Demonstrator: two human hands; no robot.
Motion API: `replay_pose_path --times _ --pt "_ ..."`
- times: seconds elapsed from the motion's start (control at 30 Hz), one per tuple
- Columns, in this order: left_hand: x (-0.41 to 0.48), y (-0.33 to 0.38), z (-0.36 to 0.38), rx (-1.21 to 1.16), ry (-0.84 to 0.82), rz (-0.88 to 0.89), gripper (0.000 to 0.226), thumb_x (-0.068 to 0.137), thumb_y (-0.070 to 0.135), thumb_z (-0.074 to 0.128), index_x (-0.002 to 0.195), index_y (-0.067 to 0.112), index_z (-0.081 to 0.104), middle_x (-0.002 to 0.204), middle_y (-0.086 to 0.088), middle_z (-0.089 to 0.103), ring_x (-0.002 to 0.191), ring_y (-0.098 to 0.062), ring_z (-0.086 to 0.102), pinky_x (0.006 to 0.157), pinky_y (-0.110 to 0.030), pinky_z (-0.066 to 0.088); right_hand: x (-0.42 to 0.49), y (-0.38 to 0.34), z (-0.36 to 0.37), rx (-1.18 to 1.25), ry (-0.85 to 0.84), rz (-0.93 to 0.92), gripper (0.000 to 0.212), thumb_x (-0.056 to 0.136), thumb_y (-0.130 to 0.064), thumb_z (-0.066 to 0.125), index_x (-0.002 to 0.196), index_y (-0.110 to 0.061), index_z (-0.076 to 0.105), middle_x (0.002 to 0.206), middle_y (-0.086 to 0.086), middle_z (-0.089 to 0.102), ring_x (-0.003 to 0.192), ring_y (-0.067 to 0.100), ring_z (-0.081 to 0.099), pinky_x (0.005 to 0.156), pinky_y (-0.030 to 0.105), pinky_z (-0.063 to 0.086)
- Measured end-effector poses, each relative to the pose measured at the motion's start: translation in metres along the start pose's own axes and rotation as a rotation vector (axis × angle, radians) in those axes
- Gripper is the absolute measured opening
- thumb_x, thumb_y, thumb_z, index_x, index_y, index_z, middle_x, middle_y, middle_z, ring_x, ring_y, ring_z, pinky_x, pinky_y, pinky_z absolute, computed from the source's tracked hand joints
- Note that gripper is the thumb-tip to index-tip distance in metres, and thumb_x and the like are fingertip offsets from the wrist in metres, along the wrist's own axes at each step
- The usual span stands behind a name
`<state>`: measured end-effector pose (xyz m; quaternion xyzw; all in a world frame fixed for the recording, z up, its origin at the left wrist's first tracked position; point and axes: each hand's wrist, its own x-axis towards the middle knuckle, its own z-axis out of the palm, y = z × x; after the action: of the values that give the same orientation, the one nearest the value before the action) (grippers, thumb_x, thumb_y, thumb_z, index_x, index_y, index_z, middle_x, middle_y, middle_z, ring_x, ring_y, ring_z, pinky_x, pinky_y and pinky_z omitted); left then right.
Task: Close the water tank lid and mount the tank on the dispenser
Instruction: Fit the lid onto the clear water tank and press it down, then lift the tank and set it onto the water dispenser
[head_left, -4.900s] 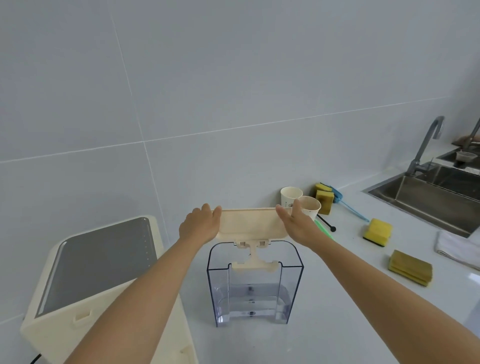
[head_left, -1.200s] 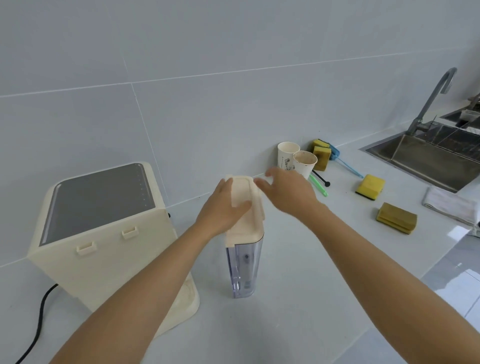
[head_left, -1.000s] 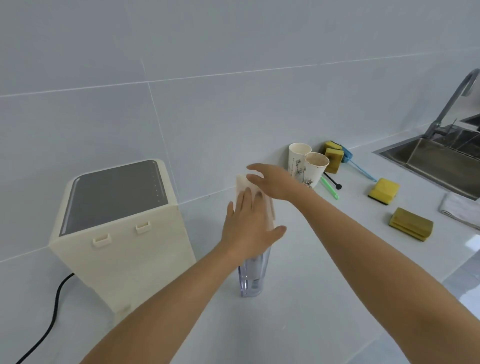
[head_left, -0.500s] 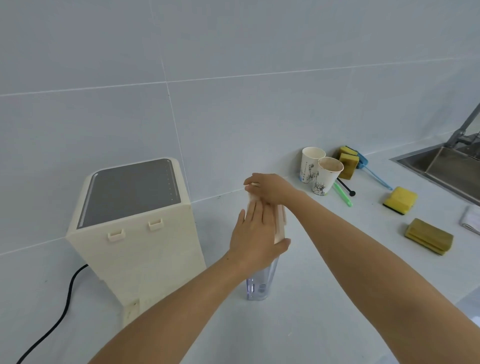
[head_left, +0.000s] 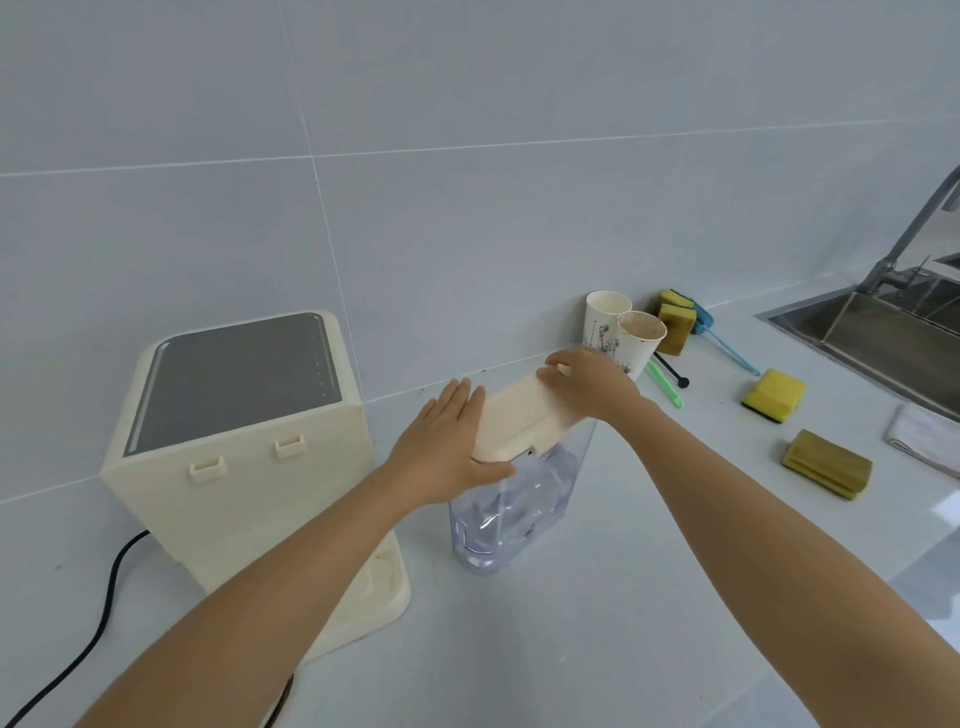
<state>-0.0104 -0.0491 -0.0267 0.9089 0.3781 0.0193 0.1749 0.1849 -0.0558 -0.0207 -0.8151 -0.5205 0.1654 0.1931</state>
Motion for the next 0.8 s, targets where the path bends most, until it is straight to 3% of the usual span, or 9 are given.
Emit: replay_pose_path --times 0.17,0.27,0.37,0.57,0.7,0.8 --pt "0.008 -0.018 -0.009 -0.077 0.016 -0.04 0.097 0.079 0.048 0.059 0.145 0.01 -0.001 0.158 -0.007 -0.007 0.145 -0.017 -0.008 0.118 -0.031 0.003 -0.022 0.017 -0.008 0.126 0.055 0.034 0.04 0.088 -0.034 0.046 0.122 -0.015 0.055 0.129 0.014 0.052 0.115 0.027 0.049 0.085 0.034 0.043" --pt "0.017 -0.027 -0.009 -0.15 0.038 -0.071 0.092 0.078 0.045 0.062 0.145 0.01 0.009 0.157 -0.009 0.011 0.144 -0.02 0.008 0.116 -0.035 0.016 -0.037 0.022 -0.01 0.12 0.063 0.044 0.044 0.089 -0.034 0.047 0.127 -0.012 0.05 0.132 0.016 0.05 0.116 0.029 0.048 0.079 0.031 0.041" --pt "0.022 -0.031 -0.007 -0.251 0.064 -0.095 0.081 0.081 0.037 0.063 0.143 0.011 0.018 0.152 -0.009 0.029 0.137 -0.024 0.03 0.108 -0.034 0.028 -0.05 0.026 -0.009 0.085 0.067 0.037 0.042 0.091 -0.032 0.045 0.123 -0.006 0.051 0.128 0.022 0.05 0.116 0.033 0.045 0.087 0.035 0.041" --pt "0.031 -0.042 0.006 -0.418 0.076 -0.1 0.067 0.085 0.037 0.056 0.142 0.017 0.027 0.15 -0.004 0.036 0.136 -0.021 0.033 0.108 -0.032 0.028 -0.064 0.027 -0.004 0.276 0.043 0.091 0.053 0.09 -0.033 0.047 0.137 -0.011 0.034 0.146 0.017 0.029 0.132 0.034 0.032 0.106 0.039 0.032" --pt "0.033 -0.043 0.015 -0.55 -0.001 -0.077 0.065 0.086 0.036 0.057 0.142 0.024 0.026 0.149 0.001 0.036 0.137 -0.018 0.032 0.106 -0.031 0.028 -0.066 0.036 0.003 0.338 0.021 0.066 0.086 0.08 -0.041 0.061 0.145 -0.019 0.01 0.155 0.008 0.008 0.141 0.025 0.017 0.112 0.039 0.024" --pt "0.037 -0.042 0.022 -0.647 -0.067 -0.11 0.078 0.08 0.029 0.066 0.142 0.023 0.02 0.147 0.002 0.034 0.136 -0.02 0.031 0.105 -0.031 0.03 -0.07 0.05 0.011 0.538 0.028 0.034 0.122 0.064 -0.024 0.08 0.145 -0.021 -0.011 0.156 0.002 0.002 0.143 0.021 0.008 0.116 0.04 0.015"
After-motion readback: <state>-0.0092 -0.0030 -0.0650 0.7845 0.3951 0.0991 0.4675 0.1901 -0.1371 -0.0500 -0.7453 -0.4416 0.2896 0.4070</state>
